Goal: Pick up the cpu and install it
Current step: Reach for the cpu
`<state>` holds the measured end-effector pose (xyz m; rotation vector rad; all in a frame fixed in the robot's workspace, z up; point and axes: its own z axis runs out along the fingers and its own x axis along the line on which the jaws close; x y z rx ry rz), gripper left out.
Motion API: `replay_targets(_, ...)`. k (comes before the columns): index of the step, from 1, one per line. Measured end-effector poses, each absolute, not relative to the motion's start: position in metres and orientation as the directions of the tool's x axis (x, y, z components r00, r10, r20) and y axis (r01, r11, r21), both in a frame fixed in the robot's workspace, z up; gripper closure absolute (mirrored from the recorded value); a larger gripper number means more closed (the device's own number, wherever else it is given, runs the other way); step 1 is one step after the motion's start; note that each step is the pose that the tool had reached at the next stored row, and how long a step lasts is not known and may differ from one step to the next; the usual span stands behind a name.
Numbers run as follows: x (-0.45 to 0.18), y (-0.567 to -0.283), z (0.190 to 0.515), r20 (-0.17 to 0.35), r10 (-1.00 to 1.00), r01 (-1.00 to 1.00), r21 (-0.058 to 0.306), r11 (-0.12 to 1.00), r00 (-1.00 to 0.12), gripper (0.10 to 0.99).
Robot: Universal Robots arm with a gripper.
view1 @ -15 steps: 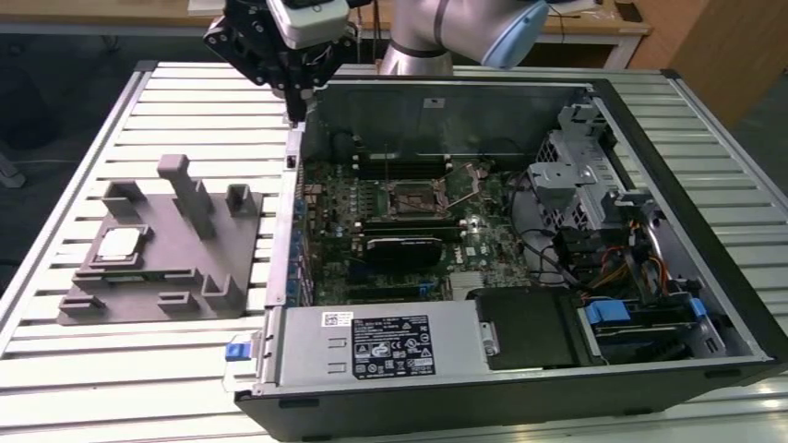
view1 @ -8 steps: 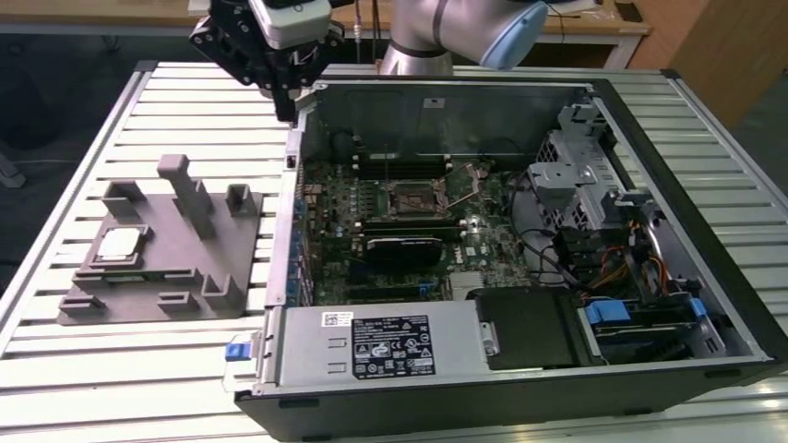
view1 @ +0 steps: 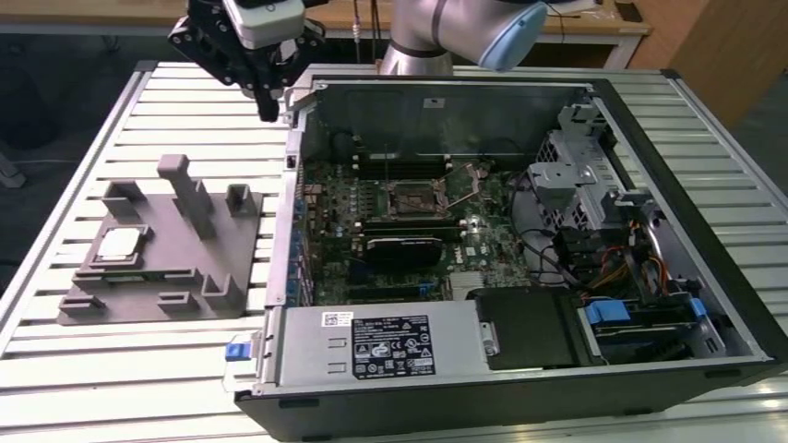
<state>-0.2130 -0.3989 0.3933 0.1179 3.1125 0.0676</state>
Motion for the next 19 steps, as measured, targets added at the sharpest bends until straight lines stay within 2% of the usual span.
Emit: replay_targets(19, -0.243, -0.399, 0.378, -0.025, 0.076, 0.075, 0.044, 0.996, -0.997, 0.98)
